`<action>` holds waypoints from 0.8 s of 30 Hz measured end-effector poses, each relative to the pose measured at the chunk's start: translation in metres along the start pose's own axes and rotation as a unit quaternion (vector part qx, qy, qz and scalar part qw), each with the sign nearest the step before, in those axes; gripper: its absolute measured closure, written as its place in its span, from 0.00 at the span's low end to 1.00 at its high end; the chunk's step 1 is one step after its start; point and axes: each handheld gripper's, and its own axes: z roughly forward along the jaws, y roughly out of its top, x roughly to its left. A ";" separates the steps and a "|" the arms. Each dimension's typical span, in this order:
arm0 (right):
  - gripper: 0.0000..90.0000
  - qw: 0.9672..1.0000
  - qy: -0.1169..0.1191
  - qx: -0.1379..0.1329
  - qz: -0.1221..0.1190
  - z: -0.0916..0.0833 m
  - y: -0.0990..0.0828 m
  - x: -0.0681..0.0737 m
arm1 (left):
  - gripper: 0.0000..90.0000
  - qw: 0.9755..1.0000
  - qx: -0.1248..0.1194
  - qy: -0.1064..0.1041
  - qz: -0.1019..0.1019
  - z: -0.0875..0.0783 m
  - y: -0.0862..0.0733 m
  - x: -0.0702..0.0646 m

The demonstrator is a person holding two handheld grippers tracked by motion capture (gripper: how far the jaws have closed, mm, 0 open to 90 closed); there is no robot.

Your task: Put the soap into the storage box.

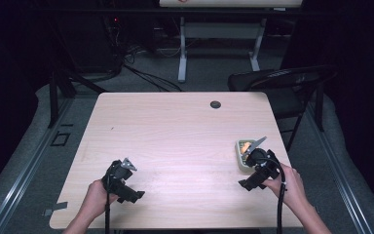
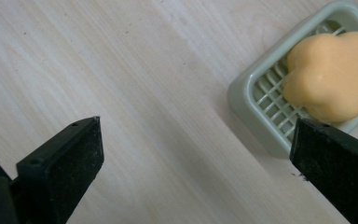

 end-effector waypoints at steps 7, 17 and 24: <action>0.03 1.000 0.009 0.012 -0.012 0.000 -0.010 0.013 | 0.04 1.000 0.001 -0.001 -0.001 0.001 0.000 0.000; 0.04 0.999 0.022 0.023 -0.014 0.009 -0.023 0.029 | 0.04 1.000 0.002 -0.001 -0.001 0.001 0.000 0.000; 0.04 0.997 0.035 0.063 -0.029 0.030 -0.033 0.047 | 0.04 1.000 0.001 -0.002 -0.001 0.001 0.000 0.000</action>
